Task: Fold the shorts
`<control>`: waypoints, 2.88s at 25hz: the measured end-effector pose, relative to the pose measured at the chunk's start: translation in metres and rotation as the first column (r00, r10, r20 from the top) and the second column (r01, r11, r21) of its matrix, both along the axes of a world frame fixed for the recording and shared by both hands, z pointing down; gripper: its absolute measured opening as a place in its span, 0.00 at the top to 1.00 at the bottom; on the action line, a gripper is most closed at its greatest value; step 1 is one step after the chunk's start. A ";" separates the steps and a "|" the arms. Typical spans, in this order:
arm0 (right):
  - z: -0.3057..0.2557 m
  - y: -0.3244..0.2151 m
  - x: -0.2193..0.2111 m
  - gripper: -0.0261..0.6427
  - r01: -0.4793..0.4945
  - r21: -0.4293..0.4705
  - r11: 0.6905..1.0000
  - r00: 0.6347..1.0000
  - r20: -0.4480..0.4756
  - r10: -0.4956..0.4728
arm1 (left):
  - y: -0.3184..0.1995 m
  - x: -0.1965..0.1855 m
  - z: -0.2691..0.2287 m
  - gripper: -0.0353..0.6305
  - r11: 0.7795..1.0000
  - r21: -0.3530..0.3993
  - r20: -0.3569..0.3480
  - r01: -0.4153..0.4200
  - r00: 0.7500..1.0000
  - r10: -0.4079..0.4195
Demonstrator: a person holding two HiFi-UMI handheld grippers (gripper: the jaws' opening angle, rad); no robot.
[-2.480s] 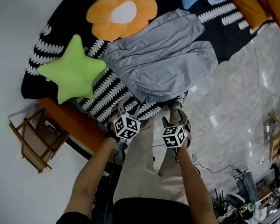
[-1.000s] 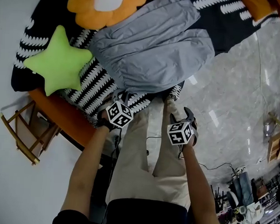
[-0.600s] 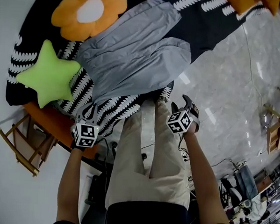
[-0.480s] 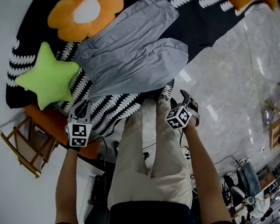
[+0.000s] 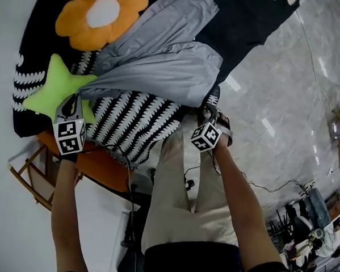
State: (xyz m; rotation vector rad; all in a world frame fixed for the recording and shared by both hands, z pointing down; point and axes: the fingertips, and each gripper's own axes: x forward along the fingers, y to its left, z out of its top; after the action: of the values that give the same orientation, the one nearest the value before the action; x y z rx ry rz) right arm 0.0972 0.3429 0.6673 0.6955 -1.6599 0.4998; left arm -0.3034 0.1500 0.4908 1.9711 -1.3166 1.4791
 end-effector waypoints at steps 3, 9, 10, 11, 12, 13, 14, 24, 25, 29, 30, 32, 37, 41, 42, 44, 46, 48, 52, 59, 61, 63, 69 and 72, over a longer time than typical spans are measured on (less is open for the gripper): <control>-0.001 -0.007 -0.029 0.71 0.059 0.056 0.997 0.998 0.031 -0.061 | -0.004 -0.005 0.001 0.89 0.999 -0.005 0.032 -0.049 0.998 0.049; 0.029 -0.006 -0.037 0.88 0.131 0.060 0.990 0.990 -0.066 -0.127 | 0.010 -0.017 0.018 0.89 0.994 -0.033 0.051 -0.107 0.993 0.109; 0.033 -0.008 -0.034 0.92 0.145 0.062 0.987 0.987 -0.082 -0.140 | 0.011 -0.018 0.022 0.89 0.992 -0.034 0.050 -0.118 0.991 0.120; 0.034 -0.010 -0.029 0.92 0.151 0.061 0.987 0.985 -0.089 -0.146 | 0.013 -0.017 0.026 0.89 0.991 -0.035 0.052 -0.132 0.990 0.133; 0.030 -0.011 -0.023 0.92 0.150 0.058 0.987 0.986 -0.088 -0.145 | 0.018 -0.015 0.026 0.89 0.989 -0.040 0.054 -0.144 0.988 0.146; 0.022 -0.011 -0.015 0.92 0.148 0.059 0.987 0.986 -0.087 -0.143 | 0.025 -0.012 0.024 0.89 0.987 -0.051 0.056 -0.153 0.986 0.156; 0.008 -0.011 -0.004 0.92 0.153 0.065 0.986 0.985 -0.089 -0.147 | 0.036 -0.007 0.018 0.89 0.985 -0.067 0.053 -0.159 0.985 0.163; -0.162 -0.093 0.151 0.92 0.418 0.090 0.904 0.868 -0.332 -0.369 | 0.193 0.073 -0.032 0.89 0.955 -0.209 -0.161 -0.212 0.970 0.180; -0.173 -0.102 0.157 0.92 0.432 0.095 0.897 0.856 -0.357 -0.375 | 0.196 0.078 -0.034 0.89 0.952 -0.206 -0.182 -0.227 0.965 0.191; -0.204 -0.141 0.183 0.92 0.609 0.059 0.791 0.736 -0.415 -0.535 | 0.226 0.120 -0.038 0.89 0.964 -0.188 -0.280 -0.189 0.951 0.131; -0.206 -0.150 0.186 0.92 0.634 0.050 0.771 0.716 -0.413 -0.562 | 0.228 0.129 -0.037 0.89 0.972 -0.176 -0.325 -0.156 0.941 0.092; -0.205 -0.161 0.191 0.92 0.607 0.044 0.794 0.747 -0.372 -0.551 | 0.233 0.143 -0.033 0.89 0.985 -0.170 -0.447 -0.040 0.894 -0.041; -0.193 -0.161 0.194 0.92 0.540 0.002 0.841 0.808 -0.280 -0.518 | 0.287 0.166 -0.019 0.89 0.966 -0.237 -0.497 0.107 0.841 -0.215; -0.187 -0.162 0.210 0.92 0.573 -0.083 0.816 0.784 -0.235 -0.574 | 0.320 0.199 -0.024 0.89 0.954 -0.286 -0.504 0.091 0.833 -0.230; -0.188 -0.161 0.213 0.92 0.565 -0.095 0.820 0.793 -0.214 -0.571 | 0.325 0.206 -0.027 0.89 0.950 -0.299 -0.506 0.091 0.829 -0.238; -0.193 -0.161 0.211 0.92 0.554 -0.091 0.828 0.808 -0.182 -0.560 | 0.331 0.210 -0.034 0.89 0.944 -0.316 -0.499 0.097 0.829 -0.252; -0.200 -0.176 0.200 0.92 0.564 -0.054 0.824 0.807 -0.176 -0.564 | 0.327 0.210 -0.038 0.89 0.937 -0.325 -0.491 0.127 0.825 -0.281; -0.201 -0.203 0.182 0.92 0.573 -0.010 0.819 0.806 -0.169 -0.567 | 0.314 0.206 -0.036 0.89 0.931 -0.325 -0.484 0.167 0.817 -0.315; -0.189 -0.258 0.131 0.92 0.605 0.059 0.794 0.792 -0.146 -0.592 | 0.283 0.179 -0.026 0.89 0.917 -0.316 -0.465 0.243 0.803 -0.373; -0.149 -0.367 0.040 0.92 0.651 0.137 0.746 0.758 -0.165 -0.631 | 0.207 0.115 0.005 0.89 0.902 -0.229 -0.395 0.365 0.813 -0.429; -0.135 -0.394 0.015 0.92 0.633 0.147 0.761 0.774 -0.161 -0.613 | 0.182 0.097 0.018 0.89 0.900 -0.209 -0.378 0.381 0.818 -0.434; -0.118 -0.414 -0.013 0.92 0.620 0.151 0.770 0.784 -0.155 -0.601 | 0.166 0.078 0.032 0.89 0.890 -0.206 -0.356 0.407 0.816 -0.456; -0.078 -0.476 -0.102 0.90 0.399 0.154 0.904 0.917 -0.057 -0.395 | 0.132 0.027 0.087 0.88 0.748 -0.310 -0.307 0.587 0.683 -0.663; -0.105 -0.480 -0.157 0.51 0.042 0.142 0.989 0.961 0.263 -0.079 | 0.130 0.003 0.107 0.79 0.633 -0.381 -0.271 0.674 0.573 -0.773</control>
State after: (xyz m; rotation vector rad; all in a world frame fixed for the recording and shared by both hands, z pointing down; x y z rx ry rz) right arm -0.0594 -0.1372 0.5621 0.6958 -1.9789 0.4559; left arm -0.3004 0.2799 0.5983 1.2053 -1.4122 0.7030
